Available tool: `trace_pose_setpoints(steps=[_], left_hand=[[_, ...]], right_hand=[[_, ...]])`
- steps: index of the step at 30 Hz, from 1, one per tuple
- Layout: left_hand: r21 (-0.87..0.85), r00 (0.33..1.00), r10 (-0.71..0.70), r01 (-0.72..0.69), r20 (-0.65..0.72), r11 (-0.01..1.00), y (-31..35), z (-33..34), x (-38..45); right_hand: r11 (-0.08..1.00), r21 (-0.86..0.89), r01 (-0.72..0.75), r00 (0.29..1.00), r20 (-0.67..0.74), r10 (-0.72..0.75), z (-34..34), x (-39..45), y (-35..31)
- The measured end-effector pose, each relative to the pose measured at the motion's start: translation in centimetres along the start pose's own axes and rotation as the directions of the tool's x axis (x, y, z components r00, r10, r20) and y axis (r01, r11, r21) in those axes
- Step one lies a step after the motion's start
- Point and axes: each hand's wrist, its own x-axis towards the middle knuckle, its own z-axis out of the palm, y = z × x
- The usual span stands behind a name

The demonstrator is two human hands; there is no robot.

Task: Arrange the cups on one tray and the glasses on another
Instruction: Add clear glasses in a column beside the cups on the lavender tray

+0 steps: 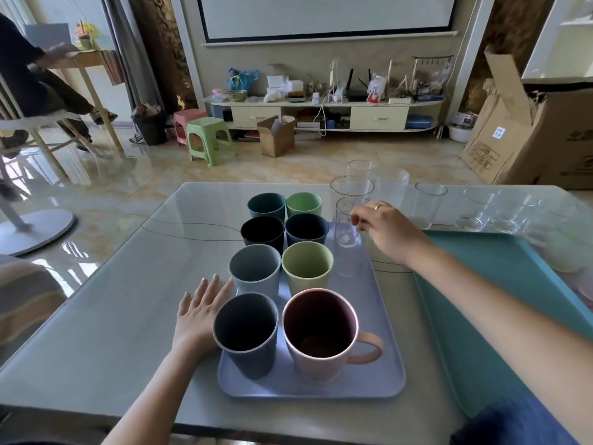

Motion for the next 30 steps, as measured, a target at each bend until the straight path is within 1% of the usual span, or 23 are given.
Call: trace_pose_setpoints(steps=[2,6,7,8,10,11,12,13,14,15,17,18,19,21,23,25,28,30], left_hand=[[-0.003,1.000,-0.001,0.001,-0.002,1.000,0.0,0.0,0.1],[0.008,1.000,0.006,-0.006,0.006,1.000,0.1,-0.1,0.0],[0.009,1.000,0.007,-0.008,0.005,1.000,0.1,-0.1,-0.1],[0.007,1.000,0.008,-0.008,0.003,1.000,0.1,-0.1,-0.1],[-0.002,1.000,0.009,-0.009,0.004,1.000,0.1,-0.2,-0.1],[-0.003,1.000,0.010,-0.010,0.006,1.000,0.1,-0.2,-0.1],[0.000,1.000,0.010,-0.010,0.004,1.000,0.1,-0.1,-0.1],[0.003,1.000,0.008,-0.008,-0.001,1.000,0.1,-0.1,0.0],[0.003,1.000,0.005,-0.005,-0.005,1.000,0.1,0.0,0.0],[0.002,1.000,0.002,-0.002,-0.007,1.000,0.1,0.0,0.1],[0.000,1.000,-0.005,0.005,-0.009,1.000,0.1,0.0,0.2],[-0.002,1.000,-0.008,0.008,-0.010,1.000,0.1,0.1,0.3],[-0.006,1.000,-0.010,0.010,-0.015,1.000,0.1,0.1,0.3],[-0.015,1.000,-0.009,0.008,-0.026,1.000,0.1,0.2,0.5],[-0.031,0.999,-0.015,0.013,-0.039,0.999,0.1,0.4,0.6],[-0.053,0.999,-0.029,0.027,-0.037,0.998,0.1,0.5,0.7],[-0.061,0.999,-0.035,0.032,-0.039,0.998,0.2,0.4,0.7],[-0.061,0.999,-0.029,0.027,-0.034,0.998,0.2,0.3,0.6]], right_hand=[[1.000,-0.002,-0.002,1.000,0.013,0.002,-0.2,0.2,-0.2],[0.999,-0.037,-0.029,0.992,0.123,0.033,-1.2,0.3,-0.4],[1.000,-0.010,-0.019,0.993,0.113,0.020,-1.7,0.2,-0.4],[0.999,0.050,0.007,0.998,0.068,-0.011,-2.1,0.1,-0.4],[0.984,0.159,0.075,0.992,-0.113,-0.058,-3.0,0.4,0.0],[0.982,0.170,0.077,0.977,-0.207,-0.041,-3.3,0.8,0.7],[0.987,0.154,0.049,0.961,-0.276,-0.005,-3.6,1.6,1.5],[0.993,0.116,0.001,0.952,-0.305,0.034,-3.8,2.6,2.3],[0.997,0.059,-0.050,0.954,-0.294,0.065,-4.1,3.8,3.1],[0.995,-0.010,-0.097,0.964,-0.249,0.092,-4.3,5.1,3.6],[0.965,-0.188,-0.182,0.981,-0.097,0.166,-4.6,8.0,4.5],[0.934,-0.301,-0.194,0.980,-0.017,0.198,-4.7,9.3,4.8],[0.898,-0.404,-0.175,0.976,0.050,0.213,-4.7,10.6,5.1],[0.839,-0.533,-0.108,0.965,0.147,0.218,-4.3,12.5,5.5],[0.812,-0.578,-0.076,0.950,0.205,0.235,-3.5,13.7,5.7],[0.814,-0.576,-0.073,0.948,0.214,0.237,-2.9,14.3,5.9],[0.852,-0.506,-0.136,0.959,0.147,0.240,-2.0,14.5,6.7],[0.890,-0.410,-0.200,0.951,0.137,0.277,-1.5,14.4,7.2]])
